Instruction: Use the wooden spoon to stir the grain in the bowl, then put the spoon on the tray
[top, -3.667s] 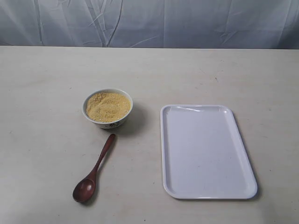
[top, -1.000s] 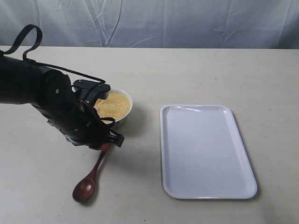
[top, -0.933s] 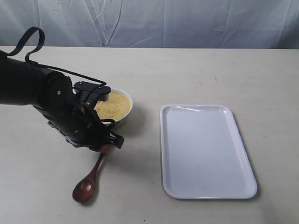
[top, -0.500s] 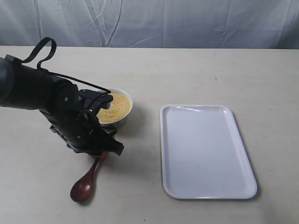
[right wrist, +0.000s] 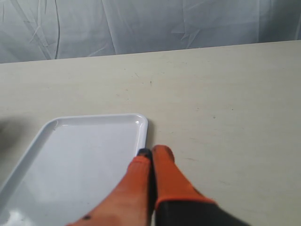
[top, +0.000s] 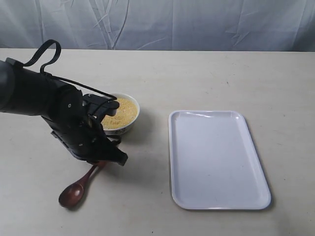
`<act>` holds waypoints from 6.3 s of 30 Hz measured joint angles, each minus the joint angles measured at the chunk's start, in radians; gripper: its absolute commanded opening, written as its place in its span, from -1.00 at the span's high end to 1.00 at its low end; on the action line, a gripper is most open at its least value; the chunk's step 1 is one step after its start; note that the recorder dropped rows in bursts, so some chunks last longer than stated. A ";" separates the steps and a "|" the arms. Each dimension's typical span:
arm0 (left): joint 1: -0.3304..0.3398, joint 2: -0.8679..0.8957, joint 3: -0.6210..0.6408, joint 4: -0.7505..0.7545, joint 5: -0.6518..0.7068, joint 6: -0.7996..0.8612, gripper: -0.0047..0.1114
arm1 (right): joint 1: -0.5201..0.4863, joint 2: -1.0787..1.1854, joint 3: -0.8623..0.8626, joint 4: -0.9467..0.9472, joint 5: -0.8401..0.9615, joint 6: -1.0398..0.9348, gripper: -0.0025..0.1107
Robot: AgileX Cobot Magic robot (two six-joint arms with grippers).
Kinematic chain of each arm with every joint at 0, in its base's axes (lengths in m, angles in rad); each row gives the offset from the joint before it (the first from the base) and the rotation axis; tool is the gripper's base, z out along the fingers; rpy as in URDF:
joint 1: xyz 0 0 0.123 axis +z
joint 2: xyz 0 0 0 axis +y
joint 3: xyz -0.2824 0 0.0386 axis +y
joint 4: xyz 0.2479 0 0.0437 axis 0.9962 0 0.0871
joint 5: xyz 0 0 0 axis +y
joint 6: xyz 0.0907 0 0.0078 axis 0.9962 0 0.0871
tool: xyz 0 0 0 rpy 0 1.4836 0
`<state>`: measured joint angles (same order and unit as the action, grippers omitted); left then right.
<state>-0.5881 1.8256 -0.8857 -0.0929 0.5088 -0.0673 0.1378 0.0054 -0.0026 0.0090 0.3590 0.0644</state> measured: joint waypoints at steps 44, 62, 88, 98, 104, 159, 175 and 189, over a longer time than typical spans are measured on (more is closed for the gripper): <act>0.128 -0.104 0.005 -0.350 -0.790 -0.670 0.92 | 0.000 0.000 0.000 0.000 0.000 0.000 0.96; 0.128 0.005 0.038 -0.504 -0.822 -0.651 0.92 | 0.000 0.000 0.000 0.000 0.000 0.000 0.96; 0.157 -0.102 0.040 -0.293 -0.691 -0.608 0.26 | 0.000 0.000 0.000 0.000 0.000 0.000 0.96; 0.377 -0.249 0.106 0.022 -0.548 -0.606 0.26 | 0.000 0.000 0.000 0.000 0.000 0.000 0.96; 0.393 -0.249 0.225 0.049 -0.622 -0.607 0.26 | 0.000 0.000 0.000 0.000 0.000 0.000 0.96; 0.548 0.373 0.051 0.713 -1.591 -1.576 -0.10 | 0.000 0.000 0.000 0.000 0.000 0.002 0.96; 0.550 0.397 0.025 0.804 -1.638 -1.698 0.79 | 0.000 0.000 0.000 0.000 0.000 0.002 0.96; 0.550 0.408 0.029 0.793 -1.711 -1.743 0.92 | 0.000 0.000 0.000 0.000 0.000 0.002 0.96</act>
<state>-0.0385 2.2335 -0.8571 0.7005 -1.2021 -1.8100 0.1378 0.0054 -0.0026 0.0090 0.3590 0.0661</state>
